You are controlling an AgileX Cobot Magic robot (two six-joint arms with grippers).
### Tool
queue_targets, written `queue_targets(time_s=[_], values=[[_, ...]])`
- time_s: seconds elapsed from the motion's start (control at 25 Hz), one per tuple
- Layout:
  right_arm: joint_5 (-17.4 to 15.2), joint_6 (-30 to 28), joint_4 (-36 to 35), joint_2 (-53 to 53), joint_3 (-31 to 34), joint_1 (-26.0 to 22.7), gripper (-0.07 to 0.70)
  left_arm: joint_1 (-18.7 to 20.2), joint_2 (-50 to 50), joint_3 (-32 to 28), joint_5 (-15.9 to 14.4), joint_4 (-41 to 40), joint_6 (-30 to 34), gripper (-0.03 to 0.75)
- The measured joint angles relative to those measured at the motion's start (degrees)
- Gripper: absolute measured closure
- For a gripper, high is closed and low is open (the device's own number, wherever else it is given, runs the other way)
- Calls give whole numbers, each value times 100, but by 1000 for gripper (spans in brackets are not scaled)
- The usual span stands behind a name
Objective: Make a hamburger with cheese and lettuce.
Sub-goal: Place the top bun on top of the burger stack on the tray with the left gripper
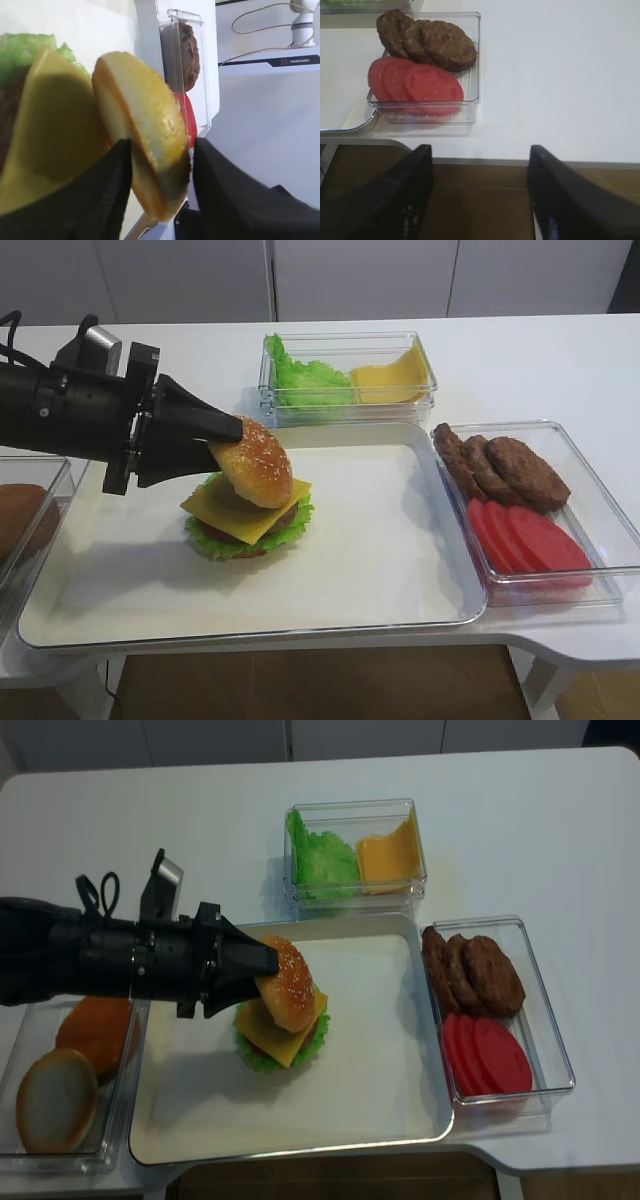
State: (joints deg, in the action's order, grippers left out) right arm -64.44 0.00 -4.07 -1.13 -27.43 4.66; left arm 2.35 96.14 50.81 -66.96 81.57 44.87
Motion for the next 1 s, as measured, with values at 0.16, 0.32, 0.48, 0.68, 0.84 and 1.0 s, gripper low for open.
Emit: queue_targets(time_s=[0.16, 0.32, 0.48, 0.68, 0.84, 1.0], values=[[0, 0, 0, 0, 0, 0, 181, 0, 0, 9, 0, -60, 0, 409], [0, 0, 0, 0, 0, 0, 181, 0, 0, 9, 0, -262, 4, 409], [0, 0, 0, 0, 0, 0, 181, 0, 0, 9, 0, -334, 4, 409], [0, 0, 0, 0, 0, 0, 181, 0, 0, 9, 0, -355, 13, 407], [0, 0, 0, 0, 0, 0, 181, 0, 0, 9, 0, -447, 13, 379], [0, 0, 0, 0, 0, 0, 181, 0, 0, 9, 0, -660, 13, 361]])
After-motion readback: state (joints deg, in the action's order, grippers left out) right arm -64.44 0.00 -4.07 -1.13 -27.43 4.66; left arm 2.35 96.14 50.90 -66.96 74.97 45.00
